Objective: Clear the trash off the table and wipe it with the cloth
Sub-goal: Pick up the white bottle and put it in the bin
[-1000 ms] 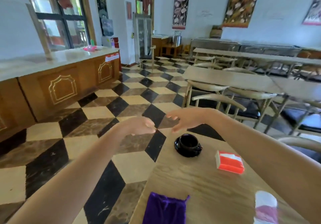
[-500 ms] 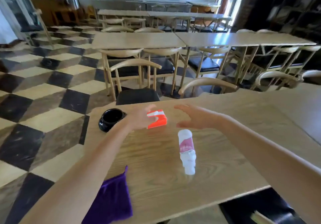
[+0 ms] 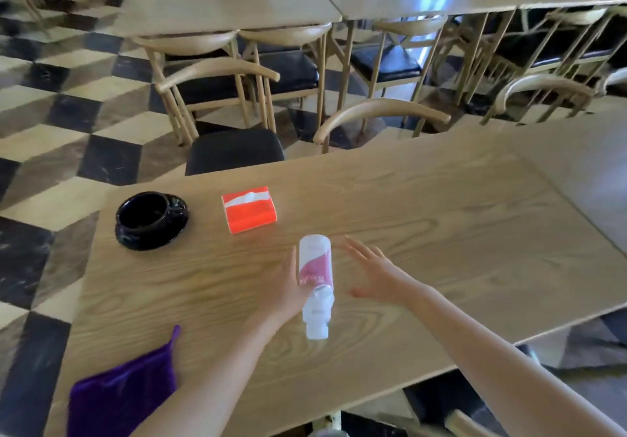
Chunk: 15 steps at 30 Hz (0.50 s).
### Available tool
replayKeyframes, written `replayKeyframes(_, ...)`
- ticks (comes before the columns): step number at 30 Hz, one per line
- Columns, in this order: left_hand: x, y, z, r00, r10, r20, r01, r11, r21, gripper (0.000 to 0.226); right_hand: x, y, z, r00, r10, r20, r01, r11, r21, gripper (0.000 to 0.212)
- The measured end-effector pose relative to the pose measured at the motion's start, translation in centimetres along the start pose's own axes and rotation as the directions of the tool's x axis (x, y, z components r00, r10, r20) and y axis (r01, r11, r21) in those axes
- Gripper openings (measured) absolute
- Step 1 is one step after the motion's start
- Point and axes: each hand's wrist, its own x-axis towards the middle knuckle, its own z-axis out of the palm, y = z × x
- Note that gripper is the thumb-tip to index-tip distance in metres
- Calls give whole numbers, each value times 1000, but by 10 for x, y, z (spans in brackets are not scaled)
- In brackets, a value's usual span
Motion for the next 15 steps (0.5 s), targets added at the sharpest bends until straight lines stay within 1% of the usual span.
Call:
replayKeyframes(2, 4, -3, 19, 996, -91, 16, 92, 992, -90, 79, 15, 13, 15, 999, 8, 37, -11, 997, 77, 93)
replayKeyframes(5, 9, -6, 38, 987, -160, 12, 160, 976, -144, 61, 35, 21, 39, 995, 51, 89, -72, 966, 247, 93)
replayKeyframes(9, 16, -5, 48, 980, -186, -70, 173, 972, -158, 66, 48, 26, 60, 995, 46, 85, -74, 925, 372, 94)
replayKeyframes(11, 19, -6, 50, 979, -189, -74, 174, 969, -173, 69, 48, 28, 64, 995, 44, 94, -85, 867, 492, 90)
replayKeyframes(13, 21, -9, 50, 976, -203, -73, 186, 963, -197, 67, 45, 29, 68, 996, 20, 89, -69, 798, 598, 85)
replayKeyframes(15, 20, -11, 50, 968, -235, -84, 211, 950, -228, 68, 45, 31, 75, 994, 11, 106, -82, 716, 694, 88)
